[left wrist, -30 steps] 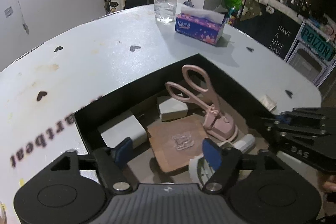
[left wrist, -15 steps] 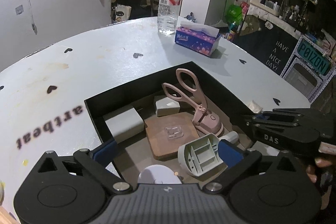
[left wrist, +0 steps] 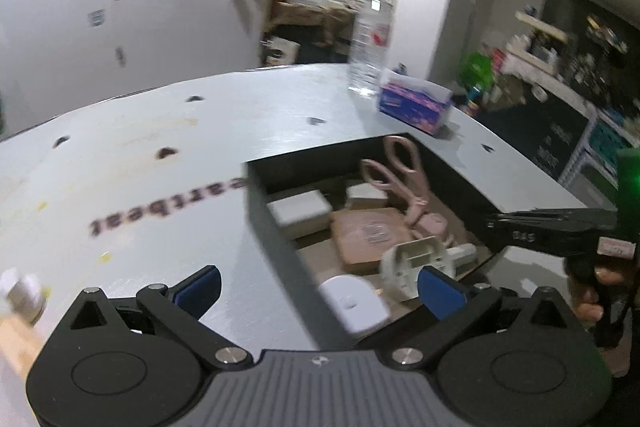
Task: Organize rigid objects
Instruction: 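Return the left tool to the table and grasp the wooden oval block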
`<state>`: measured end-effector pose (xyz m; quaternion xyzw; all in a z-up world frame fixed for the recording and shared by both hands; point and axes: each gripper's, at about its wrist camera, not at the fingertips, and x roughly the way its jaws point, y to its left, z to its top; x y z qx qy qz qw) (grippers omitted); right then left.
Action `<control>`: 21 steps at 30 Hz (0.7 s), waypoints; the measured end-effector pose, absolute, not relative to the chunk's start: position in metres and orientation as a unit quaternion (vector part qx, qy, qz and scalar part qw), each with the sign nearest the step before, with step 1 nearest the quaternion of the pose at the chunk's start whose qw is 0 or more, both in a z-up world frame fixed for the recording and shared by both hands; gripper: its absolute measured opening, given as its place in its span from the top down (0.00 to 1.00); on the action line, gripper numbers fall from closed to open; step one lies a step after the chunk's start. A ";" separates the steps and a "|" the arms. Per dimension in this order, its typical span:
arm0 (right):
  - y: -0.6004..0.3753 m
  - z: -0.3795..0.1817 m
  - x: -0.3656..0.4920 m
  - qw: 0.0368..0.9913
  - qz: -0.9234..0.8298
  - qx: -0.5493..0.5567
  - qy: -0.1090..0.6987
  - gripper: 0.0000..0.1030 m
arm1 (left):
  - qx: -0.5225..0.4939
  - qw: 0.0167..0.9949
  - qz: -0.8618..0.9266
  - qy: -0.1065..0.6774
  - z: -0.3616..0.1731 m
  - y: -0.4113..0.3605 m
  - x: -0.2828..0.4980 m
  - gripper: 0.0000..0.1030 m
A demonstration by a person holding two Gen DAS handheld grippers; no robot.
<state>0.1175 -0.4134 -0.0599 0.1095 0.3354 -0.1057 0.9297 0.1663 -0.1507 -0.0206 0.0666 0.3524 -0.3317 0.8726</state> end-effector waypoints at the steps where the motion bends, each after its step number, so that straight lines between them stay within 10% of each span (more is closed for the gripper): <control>1: -0.413 -0.060 0.117 0.930 -0.106 0.110 0.335 0.95 | 0.062 0.879 -0.322 0.347 -0.022 -0.143 0.165 0.00; 21: -0.412 -0.059 0.118 0.928 -0.116 0.107 0.339 0.95 | 0.068 0.931 -0.171 0.315 -0.063 0.005 0.218 0.00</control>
